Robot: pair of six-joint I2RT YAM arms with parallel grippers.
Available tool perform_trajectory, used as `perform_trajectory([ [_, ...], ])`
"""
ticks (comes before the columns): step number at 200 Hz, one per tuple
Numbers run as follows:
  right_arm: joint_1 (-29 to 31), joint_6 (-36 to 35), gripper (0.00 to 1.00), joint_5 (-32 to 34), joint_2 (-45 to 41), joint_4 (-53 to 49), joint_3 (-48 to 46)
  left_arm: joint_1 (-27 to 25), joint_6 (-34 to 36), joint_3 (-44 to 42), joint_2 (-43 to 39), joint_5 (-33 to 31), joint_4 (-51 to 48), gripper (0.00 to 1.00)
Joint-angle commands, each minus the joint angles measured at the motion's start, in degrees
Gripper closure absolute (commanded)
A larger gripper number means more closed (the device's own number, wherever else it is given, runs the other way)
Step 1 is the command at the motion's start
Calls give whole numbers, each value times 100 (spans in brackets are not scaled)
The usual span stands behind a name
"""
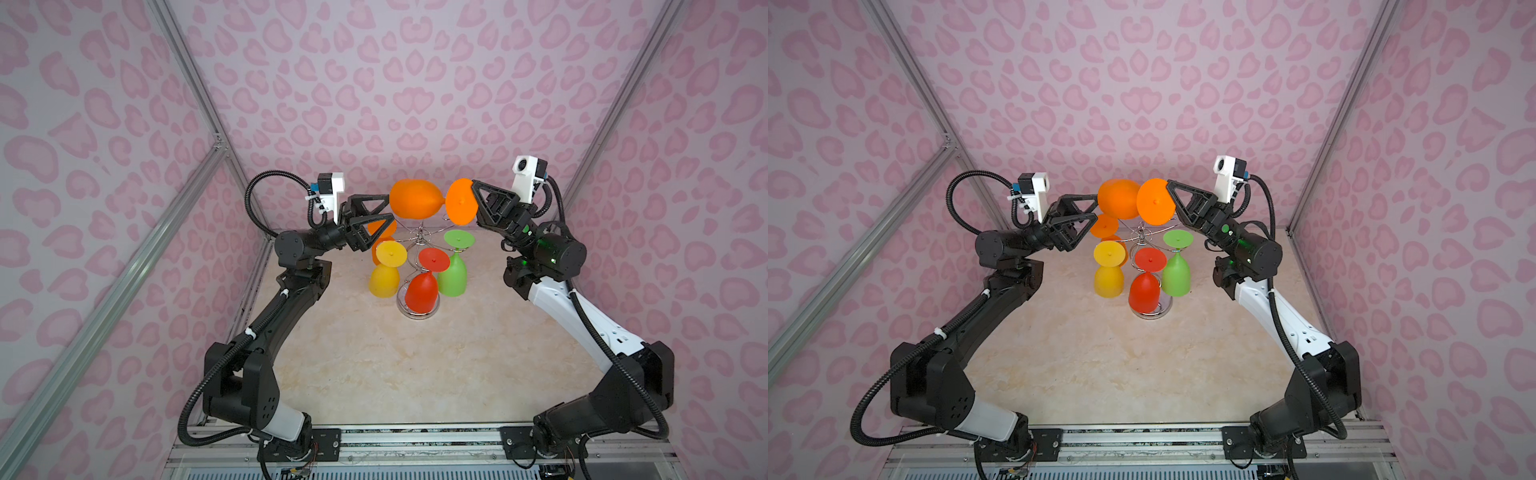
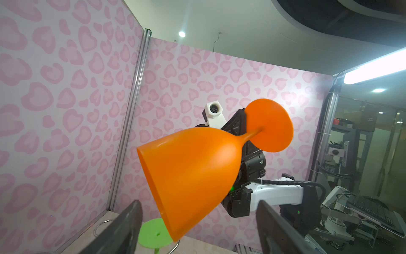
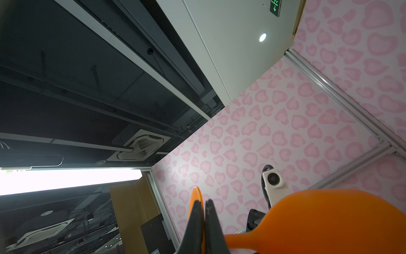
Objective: Take the wine glass off the wine glass rack
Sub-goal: 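Bring the orange glass toward the left gripper while the left gripper grasps its bowl, then open the right gripper and withdraw it while the left gripper holds the glass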
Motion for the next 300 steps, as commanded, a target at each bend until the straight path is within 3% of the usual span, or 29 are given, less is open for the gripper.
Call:
perform_trajectory([
  [1,51,294,100,135,157,632,75,-29,-263,62,39,225,438,18],
  [31,68,668,100,243,461,1049,195,-77,-372,56,17,336,504,26],
  [98,65,673,100,243,652,1048,101,-94,-467,-228,-223,263,761,68],
  [134,5,708,100,148,714,1003,3,-91,-728,-290,-325,119,1054,86],
  [155,-137,648,91,146,640,967,-178,-90,-946,-273,-352,78,1240,97],
  [191,-420,283,62,-46,416,531,-435,-88,-1206,-223,-421,47,1495,97],
  [216,-756,-377,46,-310,37,-250,-703,-149,-945,-98,-591,522,1048,97],
  [234,-1051,-1543,45,-415,-523,-1679,-1031,-254,-349,-35,-833,1001,201,98],
  [249,-1295,-3062,44,-263,-1121,-3763,-1132,-344,625,-52,-1133,1170,-1058,98],
  [272,-1355,-5963,42,1192,-1890,-7836,-561,-483,2564,56,-1644,1170,-3648,98],
  [284,-1437,-6627,42,1923,-2080,-8924,-348,-584,3861,271,-1878,961,-5462,98],
  [300,-1740,-6878,41,2412,-2284,-9497,-403,-820,5638,775,-2060,267,-7937,98],
])
